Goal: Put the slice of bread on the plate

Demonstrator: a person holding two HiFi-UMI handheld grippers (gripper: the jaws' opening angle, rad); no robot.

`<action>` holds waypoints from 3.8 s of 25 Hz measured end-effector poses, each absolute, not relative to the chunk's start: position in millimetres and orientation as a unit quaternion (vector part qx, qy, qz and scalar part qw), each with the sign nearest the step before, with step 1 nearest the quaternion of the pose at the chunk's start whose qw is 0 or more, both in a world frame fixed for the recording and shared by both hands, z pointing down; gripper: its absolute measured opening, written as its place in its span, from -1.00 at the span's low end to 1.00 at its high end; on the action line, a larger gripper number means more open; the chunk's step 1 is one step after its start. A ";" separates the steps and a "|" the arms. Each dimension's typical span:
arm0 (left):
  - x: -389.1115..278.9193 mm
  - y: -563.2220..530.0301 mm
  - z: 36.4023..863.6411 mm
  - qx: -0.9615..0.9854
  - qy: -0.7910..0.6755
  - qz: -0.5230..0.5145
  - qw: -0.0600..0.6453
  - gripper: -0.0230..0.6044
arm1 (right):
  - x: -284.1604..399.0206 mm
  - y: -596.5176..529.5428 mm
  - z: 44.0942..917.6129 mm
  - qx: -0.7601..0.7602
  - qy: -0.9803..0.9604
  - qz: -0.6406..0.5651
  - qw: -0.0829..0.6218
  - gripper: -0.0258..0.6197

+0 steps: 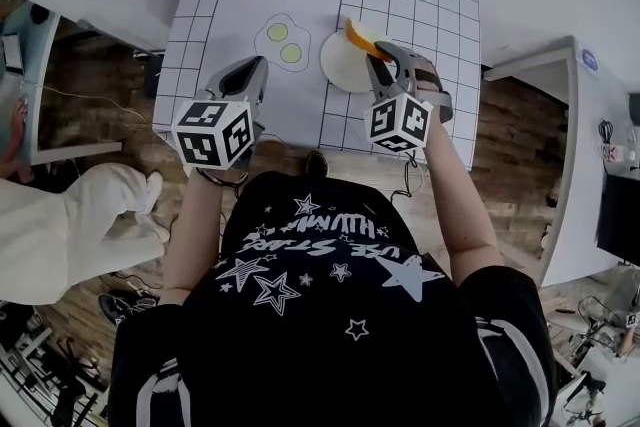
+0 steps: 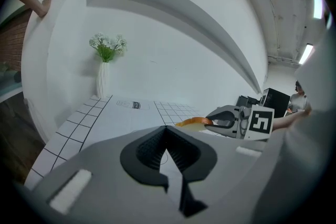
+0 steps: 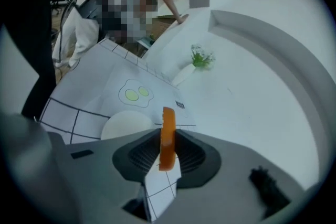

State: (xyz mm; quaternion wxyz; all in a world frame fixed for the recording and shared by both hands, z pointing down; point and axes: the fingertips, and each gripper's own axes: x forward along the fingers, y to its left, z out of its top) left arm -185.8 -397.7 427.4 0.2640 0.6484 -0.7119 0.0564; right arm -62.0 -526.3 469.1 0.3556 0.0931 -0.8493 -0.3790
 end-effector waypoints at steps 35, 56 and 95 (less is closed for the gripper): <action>-168.6 -353.3 453.8 0.645 -0.703 0.070 0.292 -0.90 | -49.0 -463.6 554.3 0.008 -0.858 -0.292 0.422 -0.55; -171.1 -257.7 438.0 0.705 -0.650 0.068 0.275 -0.90 | -34.6 -358.7 491.6 0.146 -0.882 -0.217 0.392 -0.56; -48.2 -140.6 429.8 0.749 -0.606 0.088 0.253 -0.90 | 116.3 -222.3 416.8 0.299 -0.918 -0.051 0.255 -0.88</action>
